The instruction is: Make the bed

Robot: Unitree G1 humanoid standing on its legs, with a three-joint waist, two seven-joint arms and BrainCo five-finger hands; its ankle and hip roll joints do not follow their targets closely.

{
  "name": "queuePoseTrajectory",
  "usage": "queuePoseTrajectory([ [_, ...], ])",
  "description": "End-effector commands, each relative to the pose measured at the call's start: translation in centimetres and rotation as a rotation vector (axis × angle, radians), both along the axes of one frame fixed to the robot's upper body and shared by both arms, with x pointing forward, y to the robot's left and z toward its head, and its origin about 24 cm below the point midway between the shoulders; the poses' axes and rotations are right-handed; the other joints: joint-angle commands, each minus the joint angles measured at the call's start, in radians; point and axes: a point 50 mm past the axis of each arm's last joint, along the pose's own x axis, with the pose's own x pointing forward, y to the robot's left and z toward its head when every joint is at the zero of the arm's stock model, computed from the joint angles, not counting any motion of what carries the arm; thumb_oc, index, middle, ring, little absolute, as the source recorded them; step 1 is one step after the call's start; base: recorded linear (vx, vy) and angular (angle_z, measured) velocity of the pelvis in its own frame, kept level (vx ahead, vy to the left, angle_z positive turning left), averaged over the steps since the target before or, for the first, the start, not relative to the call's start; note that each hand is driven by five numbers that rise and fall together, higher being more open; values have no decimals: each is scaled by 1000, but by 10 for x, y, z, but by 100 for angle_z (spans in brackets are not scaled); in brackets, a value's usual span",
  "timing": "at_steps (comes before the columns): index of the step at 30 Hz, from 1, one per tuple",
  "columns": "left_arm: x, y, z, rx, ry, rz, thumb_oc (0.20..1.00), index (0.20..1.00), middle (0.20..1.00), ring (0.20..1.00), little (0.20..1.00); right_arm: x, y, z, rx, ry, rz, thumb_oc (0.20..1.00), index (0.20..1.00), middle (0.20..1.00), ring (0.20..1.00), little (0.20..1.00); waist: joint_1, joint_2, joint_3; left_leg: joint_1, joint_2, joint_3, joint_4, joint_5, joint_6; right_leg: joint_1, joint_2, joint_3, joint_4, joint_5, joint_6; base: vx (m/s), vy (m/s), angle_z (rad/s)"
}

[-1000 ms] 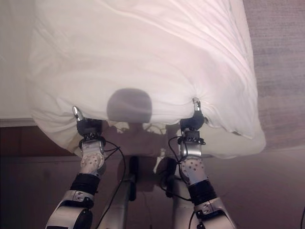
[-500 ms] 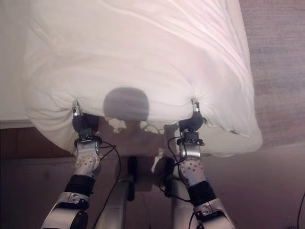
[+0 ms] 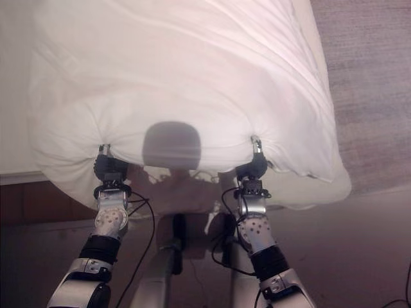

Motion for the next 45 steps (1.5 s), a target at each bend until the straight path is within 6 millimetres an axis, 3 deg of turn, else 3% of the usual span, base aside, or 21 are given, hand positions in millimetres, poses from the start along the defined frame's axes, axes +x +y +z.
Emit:
queuePoseTrajectory([
  [1,-13,9,-8,-2,5,128,200,200,200,200,200,-23,-55,-1,-3,-63,-217,200,200,200,200,200,-30,86,-148,-5,-27,-33,-46,16,1,38,41,12,-110,21,67,33,-65,-1],
  [2,-14,8,-9,-2,7,128,200,200,200,200,200,-23,-56,-1,-4,-61,-218,200,200,200,200,200,-31,88,-147,-2,-27,-35,-47,16,0,42,41,11,-112,21,67,67,-167,1],
  [5,-32,12,-9,-56,-54,198,200,200,200,200,200,-26,-74,-15,-55,-1,-278,200,200,200,200,200,7,72,-116,7,-59,-91,24,38,-66,108,27,-2,-133,7,56,20,-95,11],
  [7,-37,14,-10,-74,-61,218,200,200,200,200,200,-28,-77,-18,-52,12,-294,200,200,200,200,200,8,60,-117,23,-31,-93,15,35,-59,104,16,-2,-122,5,51,0,-20,16],
  [8,-42,20,-11,-78,-69,239,200,200,200,200,200,-29,-81,-20,-55,20,-304,200,200,200,200,200,10,46,-116,39,15,-105,-2,35,-55,102,9,4,-112,-3,51,29,81,21],
  [10,-53,28,-6,-85,-114,295,200,200,200,200,200,-30,-81,-19,-27,11,-307,200,200,200,200,200,45,19,-118,115,151,-258,-206,127,-81,86,12,49,-81,-21,68,41,238,17],
  [12,-55,30,-3,-98,-127,313,200,200,200,200,200,-30,-84,-17,-4,-1,-320,200,200,200,200,200,52,22,-120,145,218,-297,-309,189,-106,59,-10,82,-68,-11,92,-29,334,2],
  [13,-55,30,-3,-99,-127,313,200,200,200,200,200,-30,-84,-17,-4,-2,-320,200,200,200,200,200,53,21,-120,151,220,-294,-320,194,-107,58,-9,84,-66,-11,93,-80,493,20],
  [14,-54,28,-3,-110,-131,304,200,200,200,200,200,-31,-83,-18,-14,-1,-309,200,200,200,200,200,50,24,-112,167,197,-248,-280,129,-99,47,-46,98,-71,25,133,-79,337,2],
  [16,-50,22,0,-111,-148,269,200,200,200,200,200,-31,-84,-17,-20,-4,-315,200,200,200,200,200,45,18,-106,138,167,-203,-232,91,-95,59,-87,99,-96,69,164,-126,575,-30],
  [17,-46,15,4,-99,-167,227,200,200,200,200,200,-33,-84,-17,-18,-8,-311,200,200,200,200,200,47,5,-96,68,38,-195,-46,-11,-65,106,-170,111,-233,176,192,-117,891,-1],
  [19,-45,12,4,-110,-177,209,200,200,200,200,200,-34,-82,-19,-14,-1,-309,200,200,200,200,200,46,1,-103,45,-7,-187,-11,-40,-46,140,-206,108,-302,242,196,-50,680,72],
  [20,-47,10,3,-73,-172,191,200,200,200,200,200,-34,-74,-19,-18,-7,-291,200,200,200,200,200,46,8,-109,42,-34,-163,8,-64,-10,146,-241,91,-340,319,185,-11,384,47],
  [22,-49,7,-2,-70,-159,175,200,200,200,200,200,-36,-70,-20,-26,-10,-283,200,200,200,200,200,47,17,-114,47,-50,-142,10,-66,6,163,-250,63,-380,349,181,12,494,-39],
  [23,-48,4,-2,-47,-149,164,200,200,200,200,200,-38,-68,-22,-39,-9,-279,200,200,200,200,200,43,25,-115,53,-58,-147,16,-69,14,177,-216,71,-357,289,164,-34,659,-60],
  [24,-47,0,1,-23,-154,147,200,200,200,200,200,-41,-71,-29,-42,10,-284,200,200,200,200,200,24,26,-119,59,-94,-144,-10,-54,27,163,-96,105,-296,191,136,-44,439,-30],
  [25,-48,0,1,-23,-154,147,200,200,200,200,200,-41,-71,-29,-42,10,-284,200,200,200,200,200,24,25,-120,58,-95,-143,-11,-53,27,160,-96,106,-292,189,135,-82,410,-24],
  [27,-57,5,-4,-15,-139,169,200,200,200,200,200,-40,-68,-38,-43,41,-264,200,200,200,200,200,31,15,-121,86,-126,-127,-71,-28,36,131,40,43,-223,96,94,-60,319,4],
  [32,-60,2,-9,12,-98,162,200,200,200,200,200,-46,-68,-45,-60,63,-257,200,200,200,200,200,25,17,-122,122,-151,-131,-160,6,46,139,158,115,-204,59,64,-1,111,-8],
  [41,-61,-2,-16,-21,-62,159,200,200,200,200,200,-46,-74,-52,-78,109,-267,200,200,200,200,200,22,54,-132,111,-142,-131,-160,21,28,165,148,105,-252,61,52,26,-96,4],
  [45,-58,-11,-17,-44,-72,135,200,200,200,200,200,-44,-83,-49,-117,109,-289,200,200,200,200,200,27,65,-101,62,-172,-149,0,30,-53,197,124,65,-226,37,34,-2,-113,38],
])
